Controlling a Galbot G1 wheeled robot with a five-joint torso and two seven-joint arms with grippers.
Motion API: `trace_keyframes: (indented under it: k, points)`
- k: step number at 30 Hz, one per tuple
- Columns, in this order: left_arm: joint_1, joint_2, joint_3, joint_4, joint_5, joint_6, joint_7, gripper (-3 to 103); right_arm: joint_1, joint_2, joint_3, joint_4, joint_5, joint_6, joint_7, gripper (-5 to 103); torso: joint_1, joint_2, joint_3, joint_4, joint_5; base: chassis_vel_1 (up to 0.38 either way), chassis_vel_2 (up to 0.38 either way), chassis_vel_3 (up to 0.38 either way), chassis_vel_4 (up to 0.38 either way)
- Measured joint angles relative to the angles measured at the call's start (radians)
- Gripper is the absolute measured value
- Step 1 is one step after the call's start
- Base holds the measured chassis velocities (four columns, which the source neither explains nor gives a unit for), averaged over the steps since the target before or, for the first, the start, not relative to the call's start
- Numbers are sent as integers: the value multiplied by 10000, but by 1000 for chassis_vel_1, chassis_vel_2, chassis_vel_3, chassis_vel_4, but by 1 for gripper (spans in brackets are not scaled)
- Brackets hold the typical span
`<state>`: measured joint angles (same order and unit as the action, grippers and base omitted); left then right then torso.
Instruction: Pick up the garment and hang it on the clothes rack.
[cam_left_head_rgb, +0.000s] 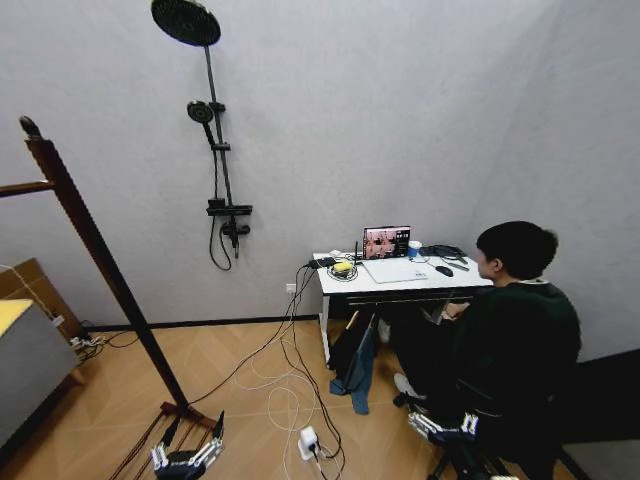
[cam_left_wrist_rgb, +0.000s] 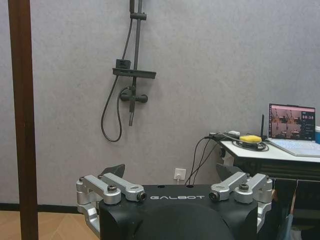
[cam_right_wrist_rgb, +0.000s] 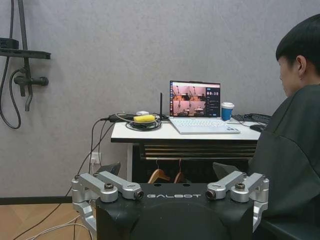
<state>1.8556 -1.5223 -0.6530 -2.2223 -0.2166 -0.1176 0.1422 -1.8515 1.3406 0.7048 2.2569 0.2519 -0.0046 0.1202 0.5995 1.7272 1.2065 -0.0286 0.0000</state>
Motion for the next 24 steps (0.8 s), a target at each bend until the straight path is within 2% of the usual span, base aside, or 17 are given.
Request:
trace_keyframes:
  k: [10,15,16,21,22,24]
  points:
    - [1,0,0,0,0,0,0,100,0,-1,0,-1,0,0,0,100,-3,1,1,2,2,188,-183,-170,171]
    - [0,0,-1,-1,0,0,1,100,0,0,0,-1,0,0,0,100,-5,2,0,0,6,267,-273,-279,269]
    - [0,0,0,0,0,-1,1,100,0,0,0,0,0,1,1,100,-3,1,0,0,-6,301,-310,-295,327]
    - [0,0,-2,0,0,0,0,100,0,0,-2,-1,1,0,0,100,-6,2,-1,0,5,337,-330,-327,353]
    - [0,0,2,0,0,0,1,100,0,0,-1,0,1,1,1,100,-5,2,0,0,-10,348,-360,-352,366]
    - [1,-1,5,0,0,0,13,100,0,-1,1,-1,1,0,1,100,-6,2,0,-1,7,361,-370,-365,375]
